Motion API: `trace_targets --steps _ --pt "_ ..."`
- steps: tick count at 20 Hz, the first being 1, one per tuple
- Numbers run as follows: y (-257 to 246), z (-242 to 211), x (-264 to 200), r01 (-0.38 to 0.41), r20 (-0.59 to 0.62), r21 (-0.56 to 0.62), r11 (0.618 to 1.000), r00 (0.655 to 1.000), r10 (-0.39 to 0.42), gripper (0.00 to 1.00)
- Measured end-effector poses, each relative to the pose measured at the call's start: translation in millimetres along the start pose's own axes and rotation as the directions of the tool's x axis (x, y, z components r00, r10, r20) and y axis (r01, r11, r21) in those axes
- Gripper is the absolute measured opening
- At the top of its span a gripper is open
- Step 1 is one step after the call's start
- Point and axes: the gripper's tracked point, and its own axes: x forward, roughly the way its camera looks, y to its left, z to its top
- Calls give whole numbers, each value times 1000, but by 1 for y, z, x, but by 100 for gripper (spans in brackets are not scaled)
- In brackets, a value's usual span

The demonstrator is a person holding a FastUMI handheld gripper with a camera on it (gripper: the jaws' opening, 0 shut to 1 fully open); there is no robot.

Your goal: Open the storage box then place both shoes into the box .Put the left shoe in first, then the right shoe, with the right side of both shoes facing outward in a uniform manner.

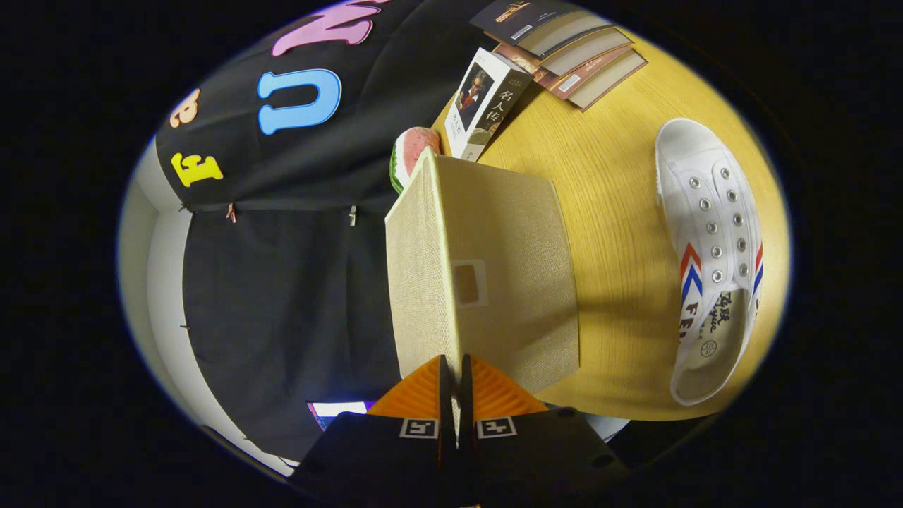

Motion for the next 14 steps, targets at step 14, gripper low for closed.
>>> trace_targets --steps 14 --pt "126 -15 -11 -132 141 -124 983 979 150 5"
